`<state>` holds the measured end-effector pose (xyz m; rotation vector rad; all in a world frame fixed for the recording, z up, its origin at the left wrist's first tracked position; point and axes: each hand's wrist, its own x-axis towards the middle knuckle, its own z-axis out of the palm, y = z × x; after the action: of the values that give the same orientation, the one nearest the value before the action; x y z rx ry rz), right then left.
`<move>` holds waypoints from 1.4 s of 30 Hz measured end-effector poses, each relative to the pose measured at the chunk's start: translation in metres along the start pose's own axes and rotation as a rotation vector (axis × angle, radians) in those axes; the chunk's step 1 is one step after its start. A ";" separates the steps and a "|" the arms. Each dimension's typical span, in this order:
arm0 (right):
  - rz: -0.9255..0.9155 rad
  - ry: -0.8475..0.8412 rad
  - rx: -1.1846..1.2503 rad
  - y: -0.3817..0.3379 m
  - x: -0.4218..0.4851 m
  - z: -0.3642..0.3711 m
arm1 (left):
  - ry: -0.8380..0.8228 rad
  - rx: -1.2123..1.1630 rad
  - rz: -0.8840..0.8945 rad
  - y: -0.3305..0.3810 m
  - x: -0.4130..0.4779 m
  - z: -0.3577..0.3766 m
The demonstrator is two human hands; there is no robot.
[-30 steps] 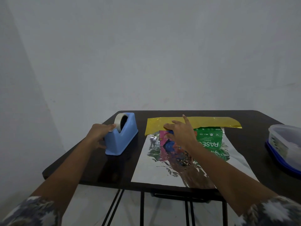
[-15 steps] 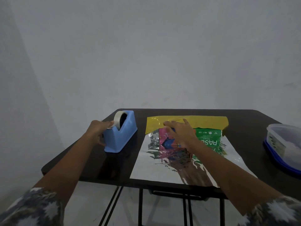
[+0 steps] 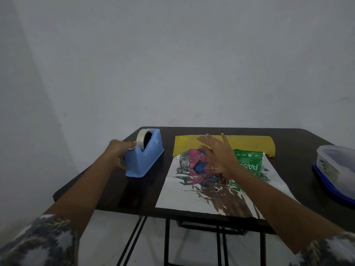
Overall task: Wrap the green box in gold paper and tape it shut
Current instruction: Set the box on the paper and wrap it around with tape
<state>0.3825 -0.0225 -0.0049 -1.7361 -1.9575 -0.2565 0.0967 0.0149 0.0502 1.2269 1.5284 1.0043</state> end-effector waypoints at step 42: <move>0.004 -0.217 -0.219 0.018 0.000 -0.002 | -0.128 -0.161 -0.159 0.009 0.012 -0.005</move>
<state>0.4005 -0.0208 -0.0067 -1.9789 -2.1468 -0.3022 0.0926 0.0282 0.0581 1.0206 1.3945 0.9081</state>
